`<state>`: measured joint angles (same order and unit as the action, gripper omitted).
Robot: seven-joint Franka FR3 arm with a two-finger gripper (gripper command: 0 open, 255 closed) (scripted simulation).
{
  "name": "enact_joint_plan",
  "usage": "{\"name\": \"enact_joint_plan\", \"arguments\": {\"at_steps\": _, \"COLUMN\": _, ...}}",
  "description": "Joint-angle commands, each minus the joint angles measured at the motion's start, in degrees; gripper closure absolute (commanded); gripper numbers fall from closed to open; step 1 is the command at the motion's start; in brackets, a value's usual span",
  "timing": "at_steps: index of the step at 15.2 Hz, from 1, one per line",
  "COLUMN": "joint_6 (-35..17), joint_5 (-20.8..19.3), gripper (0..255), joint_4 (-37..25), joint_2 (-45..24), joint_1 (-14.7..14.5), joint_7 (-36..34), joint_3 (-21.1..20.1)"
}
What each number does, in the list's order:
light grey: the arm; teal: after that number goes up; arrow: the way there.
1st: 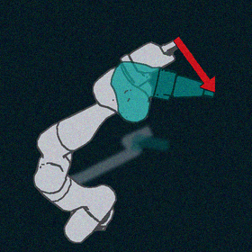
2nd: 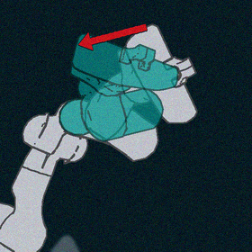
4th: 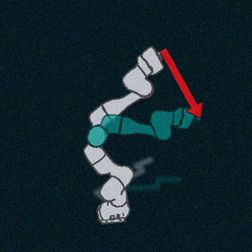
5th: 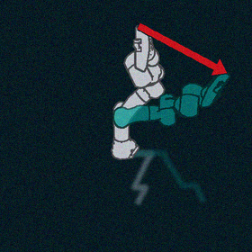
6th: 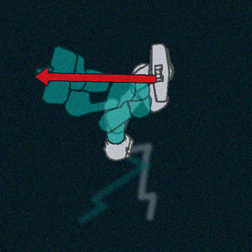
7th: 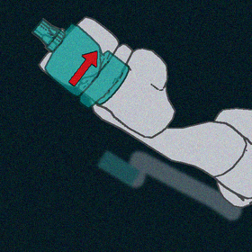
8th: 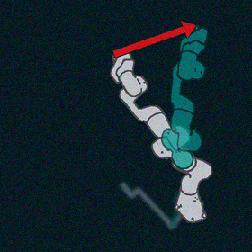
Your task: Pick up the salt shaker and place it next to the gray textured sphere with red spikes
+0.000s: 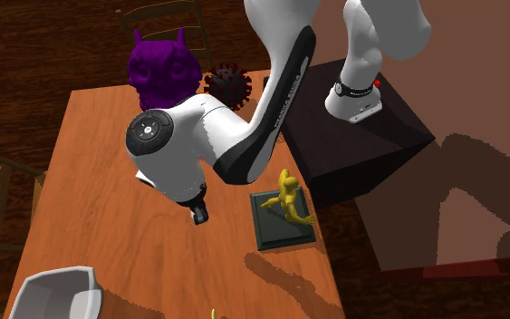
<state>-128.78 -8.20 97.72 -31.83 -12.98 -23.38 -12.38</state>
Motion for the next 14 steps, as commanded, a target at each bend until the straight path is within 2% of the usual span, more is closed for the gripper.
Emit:
{"name": "enact_joint_plan", "arguments": {"at_steps": 1, "joint_6": 1.28, "joint_5": 0.24, "gripper": 255, "joint_4": -0.47, "joint_2": 0.81, "joint_1": 0.14, "joint_7": 0.23, "joint_3": -0.14}}
{"name": "enact_joint_plan", "arguments": {"at_steps": 14, "joint_6": 9.09, "joint_5": 1.61, "gripper": 255, "joint_4": -3.57, "joint_2": 5.61, "joint_1": 0.58, "joint_7": 1.07, "joint_3": -0.91}}
